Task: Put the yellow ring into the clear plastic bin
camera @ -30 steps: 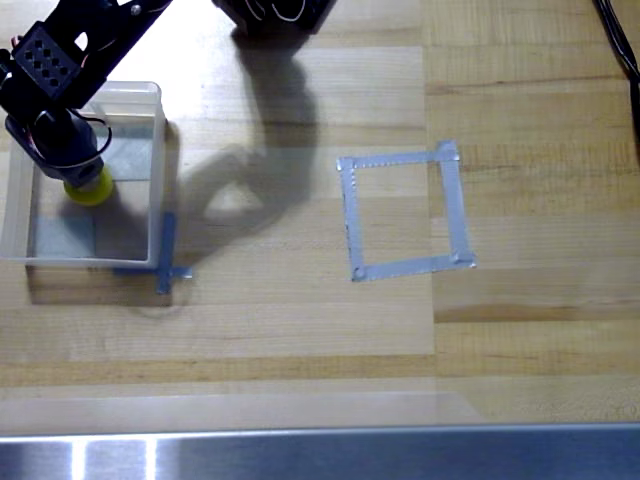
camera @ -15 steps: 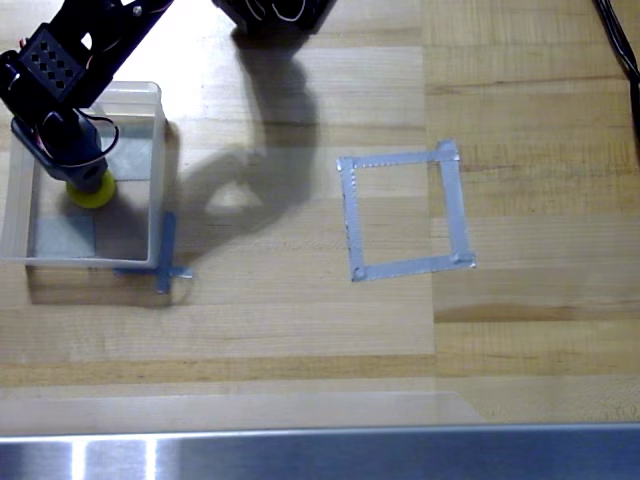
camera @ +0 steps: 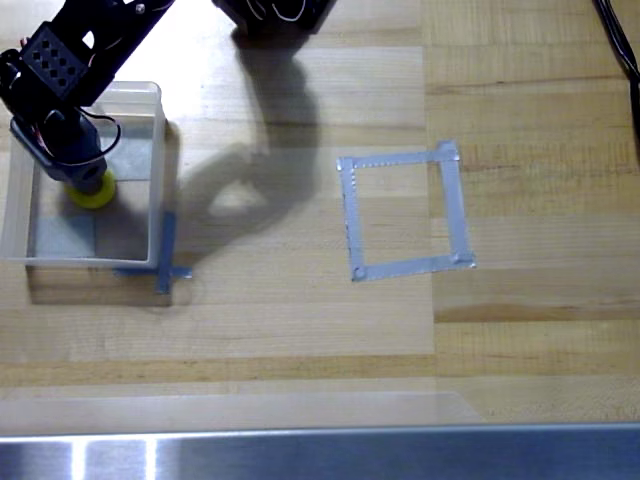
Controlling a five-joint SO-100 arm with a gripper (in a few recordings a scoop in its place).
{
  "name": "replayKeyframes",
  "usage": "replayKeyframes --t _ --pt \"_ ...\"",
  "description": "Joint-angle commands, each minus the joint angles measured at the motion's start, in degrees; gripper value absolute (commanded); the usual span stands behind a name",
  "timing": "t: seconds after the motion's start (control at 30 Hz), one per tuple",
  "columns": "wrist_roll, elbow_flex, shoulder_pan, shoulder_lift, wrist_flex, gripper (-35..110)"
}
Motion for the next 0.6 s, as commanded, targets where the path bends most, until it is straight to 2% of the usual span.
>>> replayKeyframes --t 0.0,0.17,0.37,0.57 --pt "0.4 -1.0 0.1 12.8 0.9 22" --pt "0.4 -0.4 -2.6 20.7 2.3 22" --pt "0.4 -0.1 -10.6 30.2 13.1 21" --pt "-0.4 3.7 -23.5 41.0 23.4 8"
